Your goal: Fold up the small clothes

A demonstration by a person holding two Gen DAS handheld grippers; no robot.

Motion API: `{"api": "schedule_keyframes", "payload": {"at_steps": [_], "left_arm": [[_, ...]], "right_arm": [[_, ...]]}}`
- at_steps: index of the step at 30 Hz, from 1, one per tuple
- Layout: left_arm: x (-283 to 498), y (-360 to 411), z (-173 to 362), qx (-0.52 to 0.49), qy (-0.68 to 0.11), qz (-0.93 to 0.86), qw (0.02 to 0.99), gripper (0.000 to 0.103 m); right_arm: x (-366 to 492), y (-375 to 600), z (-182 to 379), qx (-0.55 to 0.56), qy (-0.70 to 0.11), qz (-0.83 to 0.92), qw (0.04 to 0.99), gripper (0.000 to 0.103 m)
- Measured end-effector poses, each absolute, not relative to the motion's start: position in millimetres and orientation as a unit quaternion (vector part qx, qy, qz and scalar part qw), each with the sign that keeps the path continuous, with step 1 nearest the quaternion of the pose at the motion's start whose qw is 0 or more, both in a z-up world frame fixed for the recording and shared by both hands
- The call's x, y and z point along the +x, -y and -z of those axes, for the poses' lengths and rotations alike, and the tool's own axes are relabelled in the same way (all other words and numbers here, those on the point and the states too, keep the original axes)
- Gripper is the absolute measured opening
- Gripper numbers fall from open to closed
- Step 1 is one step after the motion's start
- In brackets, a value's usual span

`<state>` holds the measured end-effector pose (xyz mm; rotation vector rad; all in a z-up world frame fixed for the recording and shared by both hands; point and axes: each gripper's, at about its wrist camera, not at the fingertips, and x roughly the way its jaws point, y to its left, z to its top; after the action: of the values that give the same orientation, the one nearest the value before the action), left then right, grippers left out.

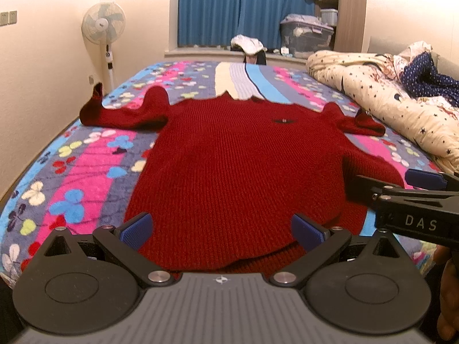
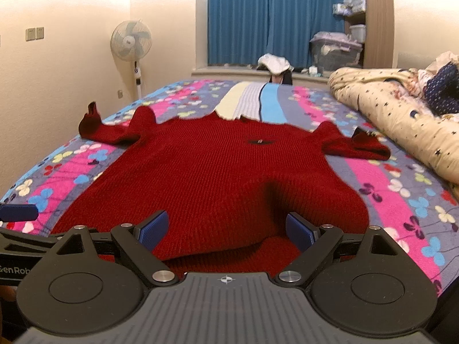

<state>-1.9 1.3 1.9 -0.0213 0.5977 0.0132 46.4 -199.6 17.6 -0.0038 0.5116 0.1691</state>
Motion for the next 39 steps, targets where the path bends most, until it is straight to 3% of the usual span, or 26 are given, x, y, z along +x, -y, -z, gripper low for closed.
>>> {"api": "schedule_keyframes", "payload": {"at_steps": [3,10,20,24,28,35,38,39], "left_arm": [[0.9,-1.6,-15.5,-0.011,-0.276,-0.005,0.961,0.100],[45.8,-18.2,-63.3,-0.020,-0.221,0.028,0.975,0.058],[192.2,-81.8,-111.9,0.022,-0.191,-0.026,0.981,0.056],[254.8,-131.1,-99.8,0.011,-0.206,-0.066,0.976,0.049],[295.8,-183.0,-58.0,-0.025,-0.261,-0.110,0.959,0.033],[349.9,-234.5,-34.2,0.001,-0.269,-0.210,0.940,0.037],[364.5,-250.8,-22.4,0.023,-0.280,-0.242,0.929,0.065],[371.9,-252.3,-12.0,0.027,-0.289,-0.251,0.924,0.081]], "right_arm": [[46.5,204.5,-23.2,0.012,-0.236,-0.071,0.969,0.085],[52.2,216.9,-31.1,0.043,-0.228,-0.051,0.971,0.052],[72.7,239.9,-48.3,0.089,-0.194,-0.070,0.975,0.052],[97.1,239.4,-70.0,0.071,-0.169,-0.079,0.980,0.053],[143.9,241.0,-88.7,0.058,-0.154,-0.084,0.983,0.053],[263.9,210.7,-92.5,0.036,-0.170,-0.078,0.982,0.053],[314.8,189.3,-85.4,0.024,-0.176,-0.100,0.979,0.053],[331.7,182.1,-80.2,0.022,-0.179,-0.107,0.978,0.053]]}}
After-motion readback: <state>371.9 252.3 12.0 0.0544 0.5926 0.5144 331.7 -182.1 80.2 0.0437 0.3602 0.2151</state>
